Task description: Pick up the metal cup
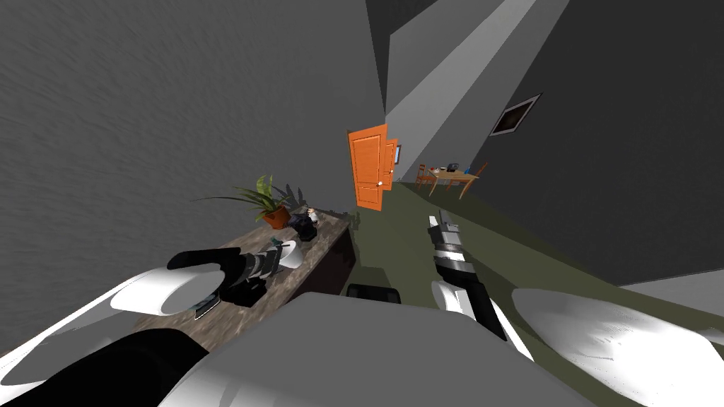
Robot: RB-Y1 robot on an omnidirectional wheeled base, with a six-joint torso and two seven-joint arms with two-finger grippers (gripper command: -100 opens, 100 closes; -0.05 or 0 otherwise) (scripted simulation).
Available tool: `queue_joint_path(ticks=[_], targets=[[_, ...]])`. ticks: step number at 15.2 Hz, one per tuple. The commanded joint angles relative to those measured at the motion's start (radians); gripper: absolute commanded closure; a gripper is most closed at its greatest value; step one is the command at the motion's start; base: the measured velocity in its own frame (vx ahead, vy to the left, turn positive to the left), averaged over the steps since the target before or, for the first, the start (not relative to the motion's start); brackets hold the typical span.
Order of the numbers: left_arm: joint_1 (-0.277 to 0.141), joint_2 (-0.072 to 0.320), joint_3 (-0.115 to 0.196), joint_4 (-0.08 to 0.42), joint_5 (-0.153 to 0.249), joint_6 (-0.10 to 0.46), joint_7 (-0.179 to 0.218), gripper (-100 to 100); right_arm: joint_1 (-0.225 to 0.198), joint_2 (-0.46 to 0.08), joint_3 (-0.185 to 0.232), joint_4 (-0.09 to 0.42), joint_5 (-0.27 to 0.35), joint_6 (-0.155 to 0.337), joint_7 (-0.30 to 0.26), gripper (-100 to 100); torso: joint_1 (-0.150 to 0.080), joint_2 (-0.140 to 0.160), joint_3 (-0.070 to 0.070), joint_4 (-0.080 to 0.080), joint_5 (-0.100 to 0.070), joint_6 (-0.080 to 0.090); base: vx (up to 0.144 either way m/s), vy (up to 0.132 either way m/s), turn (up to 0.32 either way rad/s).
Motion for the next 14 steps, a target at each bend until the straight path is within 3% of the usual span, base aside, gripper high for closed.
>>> queue_joint_path(ticks=[1, 2, 4, 5, 7, 8, 10, 11, 14], targets=[[0.006, 0.003, 0.008, 0.0, 0.01, 0.042, 0.0, -100, 0.0, 0.0, 0.0, 0.0, 0.0, 0.0, 0.0, 0, 0.0, 0.0, 0.0, 0.0, 0.0, 0.0, 0.057, -0.01, 0.029], [0.018, 0.018, 0.032, 0.001, 0.04, 0.07, 0.006, -100, 0.0, 0.0, 0.0, 0.0, 0.0, 0.0, 0.0, 0, 0.0, 0.001, 0.0, 0.0, 0.0, 0.0, 0.086, -0.005, 0.053], [0.018, 0.018, 0.032, 0.001, 0.04, 0.099, 0.006, -100, 0.0, 0.0, 0.0, 0.0, 0.0, 0.0, 0.0, 0, 0.0, -0.001, -0.001, 0.0, 0.0, 0.0, 0.081, -0.007, 0.036], [0.029, 0.032, 0.054, 0.003, 0.068, 0.129, 0.011, -100, 0.0, 0.0, 0.0, 0.0, 0.0, 0.0, 0.0, 0, 0.0, 0.0, 0.0, 0.0, 0.0, 0.0, 0.064, 0.003, 0.055], [0.029, 0.032, 0.054, 0.003, 0.068, 0.153, 0.011, -100, 0.0, 0.0, 0.0, 0.0, 0.0, 0.0, 0.0, 0, 0.001, 0.0, 0.0, 0.0, 0.0, 0.0, 0.064, 0.004, 0.036], [0.039, 0.045, 0.074, 0.004, 0.094, 0.189, 0.016, -100, 0.0, 0.0, 0.0, 0.0, 0.0, 0.0, 0.0, 0, 0.001, 0.001, 0.0, 0.0, 0.0, 0.0, 0.073, 0.012, 0.04], [0.039, 0.045, 0.074, 0.004, 0.094, 0.204, 0.016, -100, 0.0, 0.0, 0.0, 0.0, 0.0, 0.0, 0.0, 0, 0.001, 0.0, 0.0, 0.0, 0.0, 0.0, 0.065, 0.0, 0.028], [0.048, 0.056, 0.093, 0.006, 0.119, 0.24, 0.021, -100, 0.0, 0.0, 0.0, 0.0, 0.0, 0.0, 0.0, 0, 0.001, 0.001, 0.0, 0.0, 0.0, 0.0, 0.06, 0.002, 0.043], [0.057, 0.067, 0.11, 0.007, 0.141, 0.293, 0.025, -100, 0.0, 0.0, 0.0, 0.0, 0.0, 0.0, 0.0, 0, 0.0, 0.0, 0.0, 0.0, 0.0, 0.0, 0.079, -0.006, 0.047]])
